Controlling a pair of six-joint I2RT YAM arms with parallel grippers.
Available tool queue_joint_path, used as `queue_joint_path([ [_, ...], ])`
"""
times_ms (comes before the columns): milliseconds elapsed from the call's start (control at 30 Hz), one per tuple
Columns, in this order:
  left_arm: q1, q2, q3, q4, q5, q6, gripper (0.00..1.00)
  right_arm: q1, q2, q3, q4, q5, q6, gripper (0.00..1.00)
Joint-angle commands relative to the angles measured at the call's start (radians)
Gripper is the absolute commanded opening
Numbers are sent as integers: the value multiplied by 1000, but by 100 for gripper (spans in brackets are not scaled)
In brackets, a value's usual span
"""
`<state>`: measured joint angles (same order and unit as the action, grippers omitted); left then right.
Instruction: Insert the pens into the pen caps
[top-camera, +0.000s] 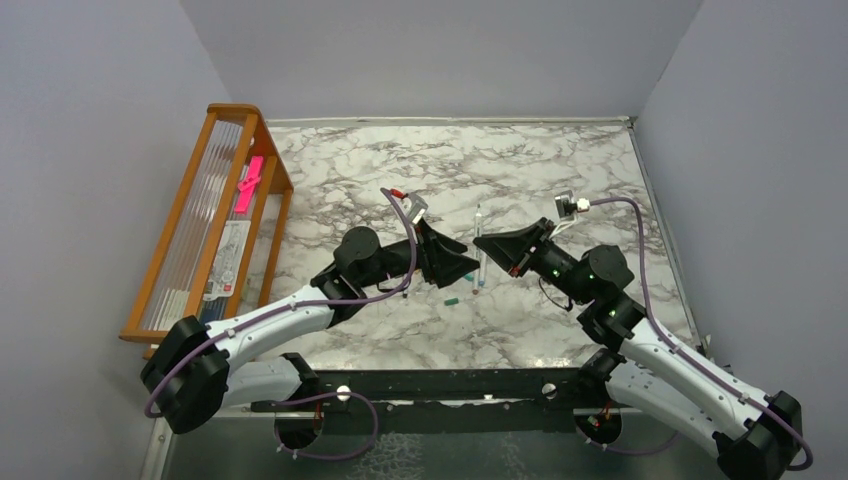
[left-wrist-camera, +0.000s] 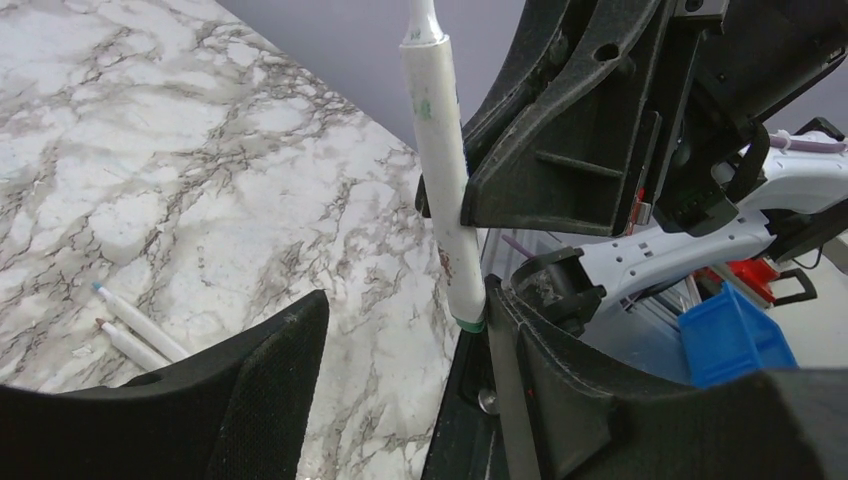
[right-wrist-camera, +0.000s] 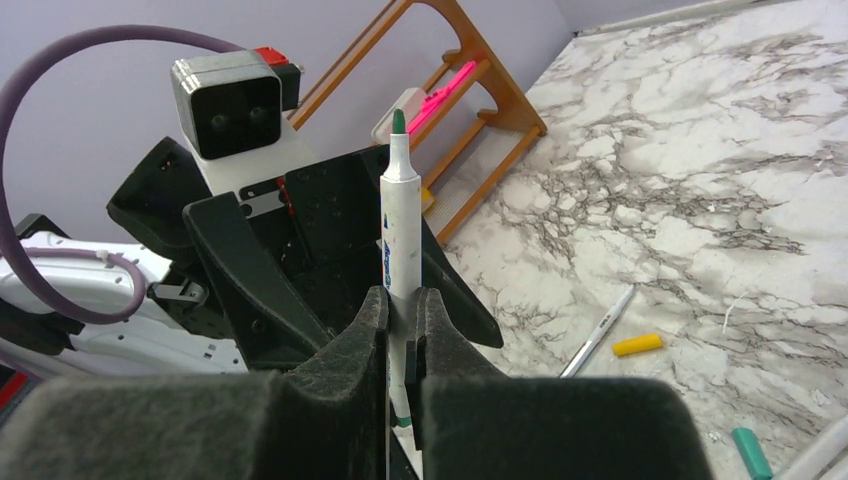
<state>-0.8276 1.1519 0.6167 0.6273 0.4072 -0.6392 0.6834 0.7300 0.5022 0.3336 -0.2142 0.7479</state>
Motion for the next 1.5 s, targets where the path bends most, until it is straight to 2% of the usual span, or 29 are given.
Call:
queue_joint_path([
  [0, -8, -33, 24, 48, -20, -2, 60, 2, -15, -10, 13, -51, -6, 1],
  [133, -9, -24, 32, 49, -14, -4, 53, 3, -32, -20, 7, -71, -7, 1],
  [267, -10, -5, 45, 56, 22, 17, 29, 2, -46, -22, -7, -78, -9, 1],
  [467, -14, -2, 50, 73, 40, 15, 0, 2, -40, -26, -30, -98, -19, 1],
  [733, -15, -9, 38, 81, 62, 31, 0, 2, -37, -21, -51, -103, -48, 1],
  [800, -16, -8, 40, 81, 76, 35, 0, 2, -35, -11, -57, -101, -57, 8],
  [933, -16, 2, 43, 81, 100, 38, 0, 3, -27, 7, -67, -87, -78, 29],
  [1033, -17, 10, 44, 81, 114, 32, 0, 2, -14, 19, -71, -85, -91, 37],
  [1467, -22, 28, 15, 81, 140, 16, 0, 2, -16, 94, -97, -16, -146, 37],
])
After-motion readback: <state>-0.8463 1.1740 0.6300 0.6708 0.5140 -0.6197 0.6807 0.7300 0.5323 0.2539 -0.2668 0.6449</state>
